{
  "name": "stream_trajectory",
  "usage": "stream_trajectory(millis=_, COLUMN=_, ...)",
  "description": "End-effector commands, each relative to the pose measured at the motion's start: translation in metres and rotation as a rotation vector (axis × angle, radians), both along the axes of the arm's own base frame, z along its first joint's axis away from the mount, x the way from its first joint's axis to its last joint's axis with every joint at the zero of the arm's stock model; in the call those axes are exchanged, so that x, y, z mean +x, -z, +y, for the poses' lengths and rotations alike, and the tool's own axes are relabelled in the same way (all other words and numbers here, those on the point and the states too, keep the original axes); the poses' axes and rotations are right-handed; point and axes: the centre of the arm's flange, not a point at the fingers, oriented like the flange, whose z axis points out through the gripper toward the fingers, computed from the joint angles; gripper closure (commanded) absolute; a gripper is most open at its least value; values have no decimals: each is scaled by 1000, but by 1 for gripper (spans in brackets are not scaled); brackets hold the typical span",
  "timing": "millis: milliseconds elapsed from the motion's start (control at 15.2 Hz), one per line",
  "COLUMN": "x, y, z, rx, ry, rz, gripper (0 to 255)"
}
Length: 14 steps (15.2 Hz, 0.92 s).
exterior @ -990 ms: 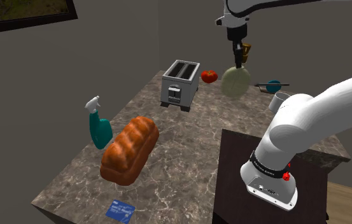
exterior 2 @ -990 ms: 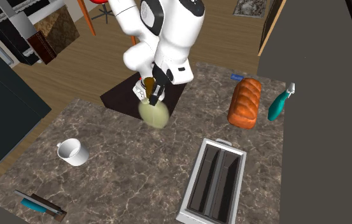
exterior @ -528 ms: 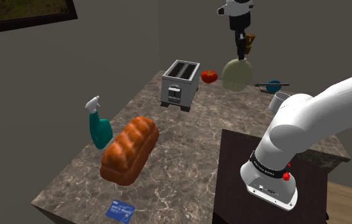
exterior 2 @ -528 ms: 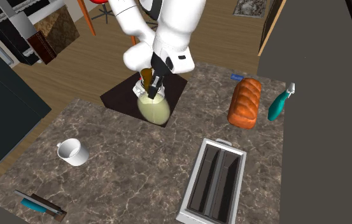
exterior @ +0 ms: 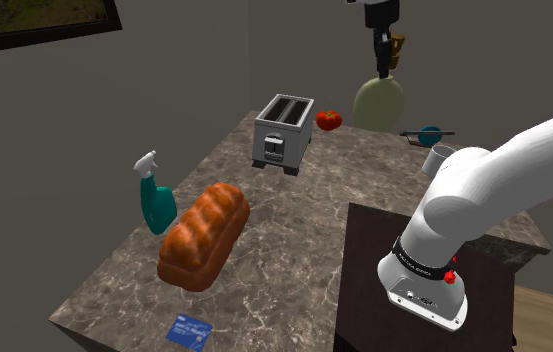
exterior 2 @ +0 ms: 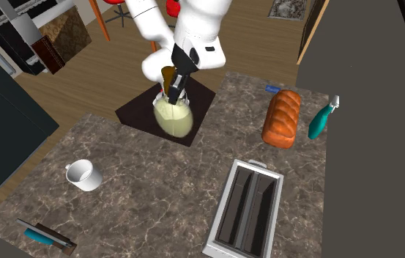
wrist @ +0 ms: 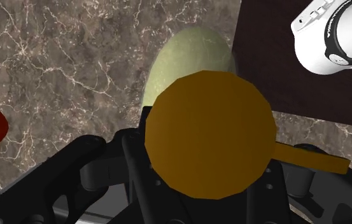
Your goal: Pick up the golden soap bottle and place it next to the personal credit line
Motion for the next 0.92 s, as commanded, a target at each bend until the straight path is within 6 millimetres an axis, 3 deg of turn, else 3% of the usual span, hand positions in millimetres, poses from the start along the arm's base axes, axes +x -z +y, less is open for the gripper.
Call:
stream_trajectory(millis=0, x=0, y=-11, z=0, rx=0, ry=0, rz=0, gripper=255)
stream_trajectory(millis=858, x=0, y=-79, z=0, rx=0, ry=0, rz=0, gripper=255)
